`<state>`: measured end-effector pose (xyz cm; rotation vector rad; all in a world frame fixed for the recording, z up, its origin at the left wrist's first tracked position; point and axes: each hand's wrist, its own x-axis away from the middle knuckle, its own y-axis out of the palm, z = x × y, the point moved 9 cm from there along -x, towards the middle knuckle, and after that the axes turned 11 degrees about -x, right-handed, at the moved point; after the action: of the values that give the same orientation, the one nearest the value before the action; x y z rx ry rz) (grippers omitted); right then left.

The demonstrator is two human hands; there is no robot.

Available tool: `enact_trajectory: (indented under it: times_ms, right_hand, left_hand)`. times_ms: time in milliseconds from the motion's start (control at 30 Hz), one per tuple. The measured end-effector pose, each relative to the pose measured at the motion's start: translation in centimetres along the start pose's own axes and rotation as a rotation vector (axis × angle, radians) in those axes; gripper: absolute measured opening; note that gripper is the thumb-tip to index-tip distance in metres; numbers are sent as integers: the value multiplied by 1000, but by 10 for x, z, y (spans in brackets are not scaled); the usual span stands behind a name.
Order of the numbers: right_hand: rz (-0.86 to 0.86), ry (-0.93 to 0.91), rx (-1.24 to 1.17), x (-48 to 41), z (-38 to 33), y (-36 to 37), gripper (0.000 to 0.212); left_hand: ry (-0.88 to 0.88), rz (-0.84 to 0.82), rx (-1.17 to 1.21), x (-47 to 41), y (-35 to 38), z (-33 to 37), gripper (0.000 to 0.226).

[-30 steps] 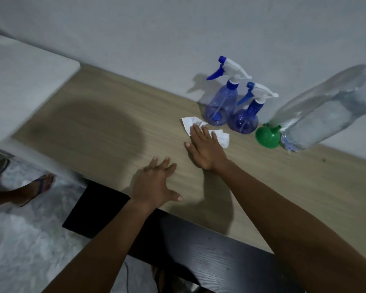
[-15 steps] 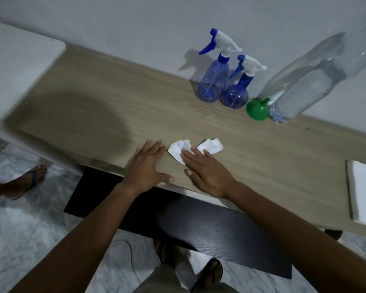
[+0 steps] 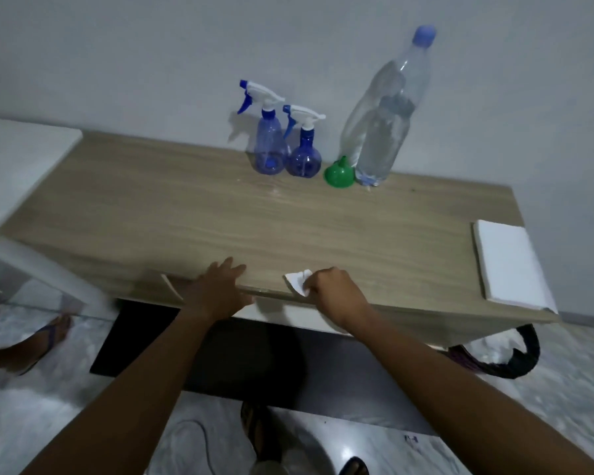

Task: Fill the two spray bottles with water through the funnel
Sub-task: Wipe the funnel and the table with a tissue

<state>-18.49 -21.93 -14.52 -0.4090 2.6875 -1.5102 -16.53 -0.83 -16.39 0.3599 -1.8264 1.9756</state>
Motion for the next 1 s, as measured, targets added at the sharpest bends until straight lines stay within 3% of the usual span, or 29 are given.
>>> enact_trajectory:
  times_ms: [133,333,467,700,800,1000]
  right_hand:
    - [236,262,-461,41,55,-65,20]
    - [354,456,-732,98,110,-138,8]
    - [424,509,-766,131,148,-163,26]
    - [876,698,-782,221,232,-216,12]
    - [1029,773,-685,263,265,-244,23]
    - [1098,829,-579,296,347,-276,15]
  left_hand:
    - [46,-33,82,28,16,64,83]
    - [185,-13,4,36,6,166,84]
    - [321,-15,-47,26,-6,234,83]
    - [584,-24,-108,-1,-12,366,82]
    - [684,-38,-89,-3,-10,424,79]
    - [746,43,-76,-13,-8,522,68]
